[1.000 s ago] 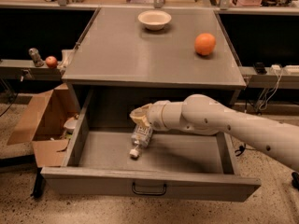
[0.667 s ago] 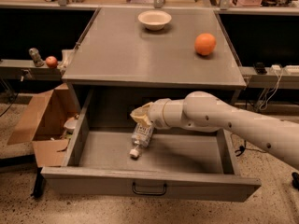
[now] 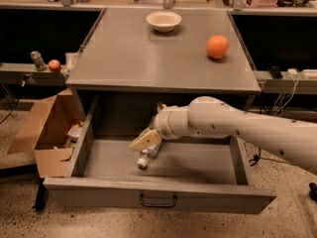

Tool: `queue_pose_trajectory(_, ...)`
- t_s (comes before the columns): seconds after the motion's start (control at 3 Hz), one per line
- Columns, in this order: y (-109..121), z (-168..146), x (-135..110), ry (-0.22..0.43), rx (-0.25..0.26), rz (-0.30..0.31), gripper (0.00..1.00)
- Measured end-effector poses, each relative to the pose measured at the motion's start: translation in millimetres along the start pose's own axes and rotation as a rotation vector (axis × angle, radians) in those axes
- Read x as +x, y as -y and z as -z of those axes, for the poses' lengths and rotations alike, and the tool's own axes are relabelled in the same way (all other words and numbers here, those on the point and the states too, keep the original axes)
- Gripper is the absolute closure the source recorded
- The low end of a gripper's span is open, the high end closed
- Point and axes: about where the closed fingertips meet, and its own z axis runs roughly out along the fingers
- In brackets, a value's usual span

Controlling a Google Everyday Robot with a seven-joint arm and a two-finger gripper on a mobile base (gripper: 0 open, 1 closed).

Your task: Pick blue plastic bottle from top drawer and place on counter

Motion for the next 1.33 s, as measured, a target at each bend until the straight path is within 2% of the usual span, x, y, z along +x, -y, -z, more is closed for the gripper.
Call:
queue_pose_trajectory(0.33, 0.0, 0.0, 0.0, 0.0, 0.0, 0.0, 0.0)
queue_pose_trajectory(1.0, 9.3, -7.1, 25.4, -0.005, -0.029, 0.019, 0.0)
queue_pose_trajectory(1.33, 12.2, -5.2, 32.4, -0.02, -0.003, 0.001, 0.0)
